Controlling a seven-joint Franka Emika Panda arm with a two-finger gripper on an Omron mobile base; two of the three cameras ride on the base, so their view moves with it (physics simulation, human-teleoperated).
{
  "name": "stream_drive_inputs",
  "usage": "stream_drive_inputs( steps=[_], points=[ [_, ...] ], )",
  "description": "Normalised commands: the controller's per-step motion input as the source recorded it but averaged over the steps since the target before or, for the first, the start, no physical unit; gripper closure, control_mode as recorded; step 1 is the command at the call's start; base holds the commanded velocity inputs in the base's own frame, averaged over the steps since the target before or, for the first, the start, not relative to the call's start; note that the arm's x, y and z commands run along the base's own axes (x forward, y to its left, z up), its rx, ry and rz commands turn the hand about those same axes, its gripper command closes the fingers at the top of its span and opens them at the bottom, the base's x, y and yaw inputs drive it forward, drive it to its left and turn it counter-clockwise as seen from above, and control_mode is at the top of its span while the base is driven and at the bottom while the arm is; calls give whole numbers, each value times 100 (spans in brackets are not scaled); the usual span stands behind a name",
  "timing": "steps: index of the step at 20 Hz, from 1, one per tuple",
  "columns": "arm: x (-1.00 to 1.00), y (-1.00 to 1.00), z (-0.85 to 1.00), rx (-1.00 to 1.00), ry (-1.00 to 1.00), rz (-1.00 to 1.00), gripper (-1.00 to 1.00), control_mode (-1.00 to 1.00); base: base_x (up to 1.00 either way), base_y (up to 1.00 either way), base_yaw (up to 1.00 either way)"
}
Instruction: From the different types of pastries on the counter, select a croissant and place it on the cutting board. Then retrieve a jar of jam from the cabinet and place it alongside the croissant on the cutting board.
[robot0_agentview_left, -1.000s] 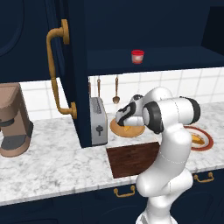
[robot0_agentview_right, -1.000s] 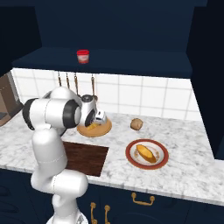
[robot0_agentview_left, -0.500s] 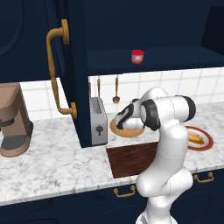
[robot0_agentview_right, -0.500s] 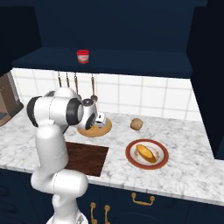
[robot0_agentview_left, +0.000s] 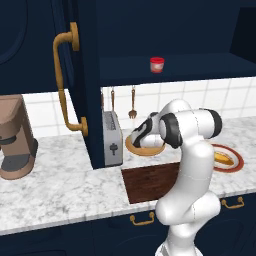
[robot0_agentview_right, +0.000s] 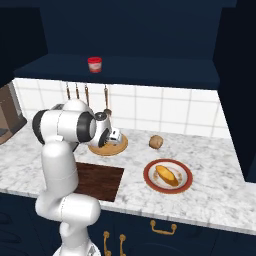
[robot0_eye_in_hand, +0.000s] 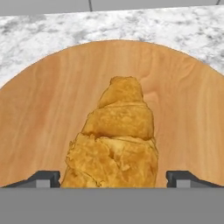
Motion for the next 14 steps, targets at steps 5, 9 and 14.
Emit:
stream_drive_inputs(
  steps=[5, 9, 14],
  points=[
    [-7, 0, 14, 0, 0, 0, 100, -100, 0, 0, 0],
    [-55, -1, 59, 0, 0, 0, 100, -100, 0, 0, 0],
    [-100, -12, 59, -1, 0, 0, 100, -100, 0, 0, 0]
  ],
)
